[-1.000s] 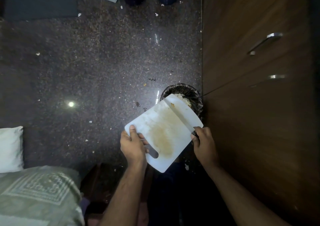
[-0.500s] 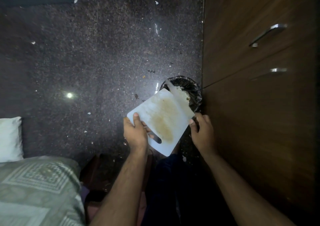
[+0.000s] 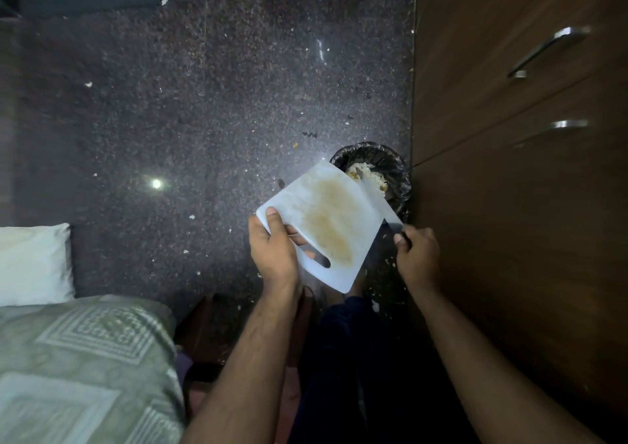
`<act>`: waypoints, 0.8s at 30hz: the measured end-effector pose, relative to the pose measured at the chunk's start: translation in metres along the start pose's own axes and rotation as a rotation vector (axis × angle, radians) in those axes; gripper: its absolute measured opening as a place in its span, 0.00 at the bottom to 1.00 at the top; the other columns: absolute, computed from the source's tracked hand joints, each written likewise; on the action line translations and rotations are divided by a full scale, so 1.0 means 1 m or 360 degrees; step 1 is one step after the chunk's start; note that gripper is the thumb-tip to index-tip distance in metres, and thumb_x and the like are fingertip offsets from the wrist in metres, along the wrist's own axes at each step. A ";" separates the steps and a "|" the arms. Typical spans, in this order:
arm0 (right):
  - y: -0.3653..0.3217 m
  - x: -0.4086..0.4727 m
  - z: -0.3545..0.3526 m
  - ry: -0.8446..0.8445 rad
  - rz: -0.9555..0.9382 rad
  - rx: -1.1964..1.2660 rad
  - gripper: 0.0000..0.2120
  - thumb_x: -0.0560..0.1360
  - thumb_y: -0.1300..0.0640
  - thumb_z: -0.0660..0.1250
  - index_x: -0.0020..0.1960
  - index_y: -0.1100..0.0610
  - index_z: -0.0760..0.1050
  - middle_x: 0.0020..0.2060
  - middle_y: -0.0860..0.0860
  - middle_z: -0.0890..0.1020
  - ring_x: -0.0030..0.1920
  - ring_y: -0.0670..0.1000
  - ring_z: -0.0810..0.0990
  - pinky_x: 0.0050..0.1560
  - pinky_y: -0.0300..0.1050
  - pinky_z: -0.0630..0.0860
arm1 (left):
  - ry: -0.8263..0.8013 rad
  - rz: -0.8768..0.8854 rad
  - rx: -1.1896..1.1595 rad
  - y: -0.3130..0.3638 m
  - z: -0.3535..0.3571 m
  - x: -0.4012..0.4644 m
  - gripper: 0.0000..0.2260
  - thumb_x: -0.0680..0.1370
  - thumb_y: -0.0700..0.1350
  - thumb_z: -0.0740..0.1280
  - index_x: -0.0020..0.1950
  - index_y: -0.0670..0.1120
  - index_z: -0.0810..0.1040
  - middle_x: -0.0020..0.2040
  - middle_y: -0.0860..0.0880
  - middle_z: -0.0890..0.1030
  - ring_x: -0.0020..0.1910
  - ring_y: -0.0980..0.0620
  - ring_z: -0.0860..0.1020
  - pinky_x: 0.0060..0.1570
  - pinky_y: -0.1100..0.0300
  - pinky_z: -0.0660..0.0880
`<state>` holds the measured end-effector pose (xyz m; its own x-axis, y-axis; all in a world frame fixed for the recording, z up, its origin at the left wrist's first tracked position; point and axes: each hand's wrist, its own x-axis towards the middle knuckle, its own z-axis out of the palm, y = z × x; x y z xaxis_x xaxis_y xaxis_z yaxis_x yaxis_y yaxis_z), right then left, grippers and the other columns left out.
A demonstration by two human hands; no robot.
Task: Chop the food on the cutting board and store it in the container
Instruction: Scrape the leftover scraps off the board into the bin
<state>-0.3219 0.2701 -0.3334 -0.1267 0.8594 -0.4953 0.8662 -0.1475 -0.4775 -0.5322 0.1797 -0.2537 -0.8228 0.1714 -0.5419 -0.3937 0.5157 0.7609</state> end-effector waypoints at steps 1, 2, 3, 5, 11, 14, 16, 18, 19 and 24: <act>-0.004 -0.001 -0.001 0.0023 -0.0029 0.0038 0.13 0.81 0.60 0.66 0.65 0.62 0.78 0.54 0.60 0.76 0.51 0.57 0.77 0.49 0.47 0.72 | -0.0009 -0.0001 0.0006 0.002 0.001 -0.001 0.16 0.75 0.66 0.61 0.47 0.55 0.74 0.40 0.44 0.81 0.43 0.32 0.83 0.41 0.30 0.80; -0.008 -0.005 -0.002 0.0049 -0.0090 0.0088 0.12 0.81 0.60 0.66 0.63 0.62 0.79 0.53 0.59 0.76 0.50 0.56 0.76 0.47 0.44 0.70 | -0.0015 -0.0001 0.0001 0.003 0.002 -0.002 0.15 0.75 0.67 0.61 0.46 0.56 0.74 0.41 0.44 0.81 0.43 0.32 0.83 0.41 0.30 0.80; -0.012 -0.011 -0.003 0.0069 -0.0169 0.0142 0.11 0.80 0.61 0.67 0.61 0.63 0.79 0.51 0.59 0.76 0.48 0.55 0.76 0.45 0.42 0.68 | -0.0019 -0.0004 -0.0012 0.005 0.004 -0.003 0.15 0.75 0.67 0.61 0.46 0.57 0.74 0.41 0.44 0.82 0.42 0.32 0.83 0.41 0.31 0.81; -0.016 -0.024 -0.002 0.0089 -0.0350 0.0236 0.08 0.80 0.62 0.68 0.57 0.64 0.80 0.48 0.56 0.76 0.46 0.55 0.76 0.44 0.43 0.69 | -0.0028 -0.0019 -0.0033 0.008 0.009 -0.006 0.14 0.75 0.66 0.61 0.47 0.57 0.74 0.43 0.42 0.83 0.42 0.34 0.84 0.42 0.32 0.81; -0.004 -0.039 0.010 0.0003 -0.0499 0.0156 0.11 0.79 0.61 0.67 0.59 0.63 0.81 0.48 0.56 0.76 0.45 0.54 0.77 0.44 0.41 0.69 | -0.0086 0.0004 -0.0054 0.011 0.017 -0.009 0.12 0.78 0.64 0.65 0.43 0.57 0.74 0.37 0.48 0.82 0.38 0.38 0.84 0.39 0.33 0.82; -0.002 -0.022 0.016 -0.0008 -0.0258 0.0049 0.12 0.79 0.62 0.68 0.61 0.64 0.81 0.50 0.59 0.76 0.47 0.59 0.77 0.46 0.41 0.66 | -0.0103 -0.0007 -0.0040 0.010 0.012 -0.010 0.17 0.76 0.66 0.67 0.43 0.53 0.75 0.38 0.43 0.83 0.37 0.36 0.84 0.38 0.31 0.81; -0.003 -0.009 0.014 -0.0027 -0.0134 0.0000 0.13 0.80 0.61 0.67 0.63 0.64 0.80 0.53 0.61 0.76 0.49 0.59 0.76 0.46 0.40 0.65 | -0.0100 -0.0044 -0.0091 0.011 0.008 -0.013 0.19 0.76 0.66 0.69 0.44 0.50 0.76 0.39 0.40 0.84 0.35 0.37 0.84 0.37 0.31 0.81; -0.006 -0.002 0.007 -0.0023 -0.0063 -0.0022 0.14 0.81 0.61 0.67 0.64 0.64 0.79 0.54 0.62 0.76 0.51 0.60 0.76 0.48 0.40 0.65 | -0.0090 -0.0082 -0.0118 0.012 0.005 -0.015 0.22 0.75 0.66 0.69 0.43 0.47 0.75 0.39 0.37 0.84 0.34 0.37 0.83 0.36 0.30 0.80; -0.008 -0.002 0.002 -0.0004 -0.0073 -0.0011 0.13 0.81 0.61 0.67 0.64 0.64 0.79 0.53 0.62 0.76 0.51 0.60 0.77 0.47 0.40 0.65 | -0.0086 -0.0090 -0.0112 0.013 0.004 -0.016 0.23 0.74 0.67 0.69 0.43 0.47 0.75 0.39 0.37 0.84 0.33 0.36 0.83 0.36 0.30 0.80; -0.031 -0.049 -0.023 -0.0031 -0.0524 0.0303 0.10 0.80 0.59 0.67 0.57 0.63 0.81 0.48 0.54 0.77 0.46 0.54 0.78 0.44 0.45 0.73 | -0.0042 -0.0115 -0.0094 0.017 -0.003 -0.022 0.23 0.73 0.70 0.69 0.39 0.51 0.74 0.38 0.38 0.84 0.35 0.34 0.83 0.37 0.31 0.80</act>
<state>-0.3312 0.2433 -0.2777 -0.3940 0.8668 -0.3055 0.6722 0.0451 -0.7390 -0.5221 0.1826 -0.2282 -0.7805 0.1578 -0.6049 -0.4761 0.4771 0.7388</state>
